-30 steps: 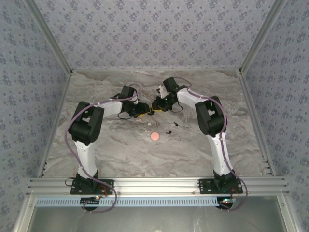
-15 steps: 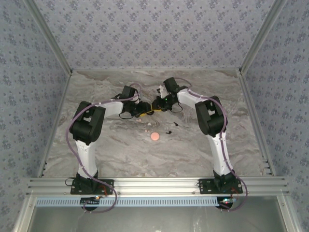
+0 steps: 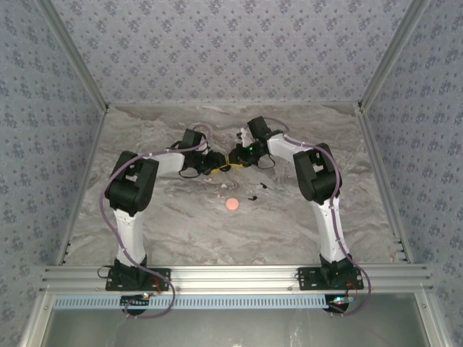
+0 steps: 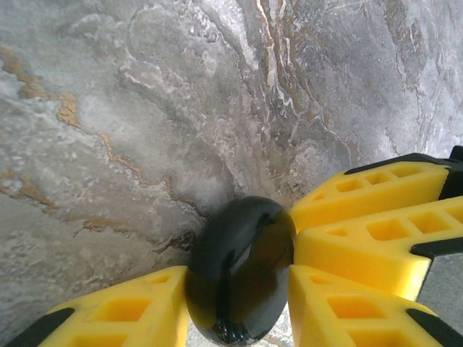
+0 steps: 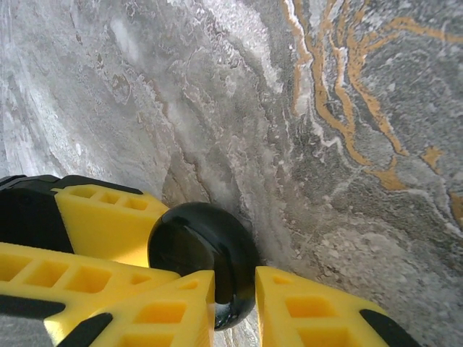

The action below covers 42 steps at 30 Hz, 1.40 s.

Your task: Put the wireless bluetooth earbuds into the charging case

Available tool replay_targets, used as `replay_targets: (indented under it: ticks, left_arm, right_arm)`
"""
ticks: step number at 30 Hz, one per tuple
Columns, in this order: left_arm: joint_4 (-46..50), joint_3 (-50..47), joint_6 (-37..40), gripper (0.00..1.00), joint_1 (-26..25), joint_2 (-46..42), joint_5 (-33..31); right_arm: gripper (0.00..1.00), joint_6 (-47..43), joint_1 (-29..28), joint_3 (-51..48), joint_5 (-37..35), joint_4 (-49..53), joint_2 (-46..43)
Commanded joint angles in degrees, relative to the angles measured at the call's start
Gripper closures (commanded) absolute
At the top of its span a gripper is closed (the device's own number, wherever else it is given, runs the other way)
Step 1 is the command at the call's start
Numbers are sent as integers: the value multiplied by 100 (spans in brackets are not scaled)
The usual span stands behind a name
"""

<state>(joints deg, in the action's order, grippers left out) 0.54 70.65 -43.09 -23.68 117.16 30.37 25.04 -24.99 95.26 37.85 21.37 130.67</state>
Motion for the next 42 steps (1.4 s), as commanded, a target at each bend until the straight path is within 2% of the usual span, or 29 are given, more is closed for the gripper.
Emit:
replay_targets:
  ticks: [1,23,28,35,42]
  left_arm:
    - [-400,-76,-115,62,-49,109,131]
    - [-792,-197,-240,69,-48,50,263]
    - [-827,-227,-236,79,-49,18,294]
    - [-851,-349,-177,81,-5,-248,206]
    - [-1014,-539,123,80,74,-979,392]
  right_arm:
    - [77,59,11,-140,-58,144,55]
    - [75,115,51,-175,108,44,64]
    - [74,141,60,-230,127,-17,4]
    - [67,170,141,-617,42,-285,-525]
    - [60,27,447,-1344,320,-712,-1550]
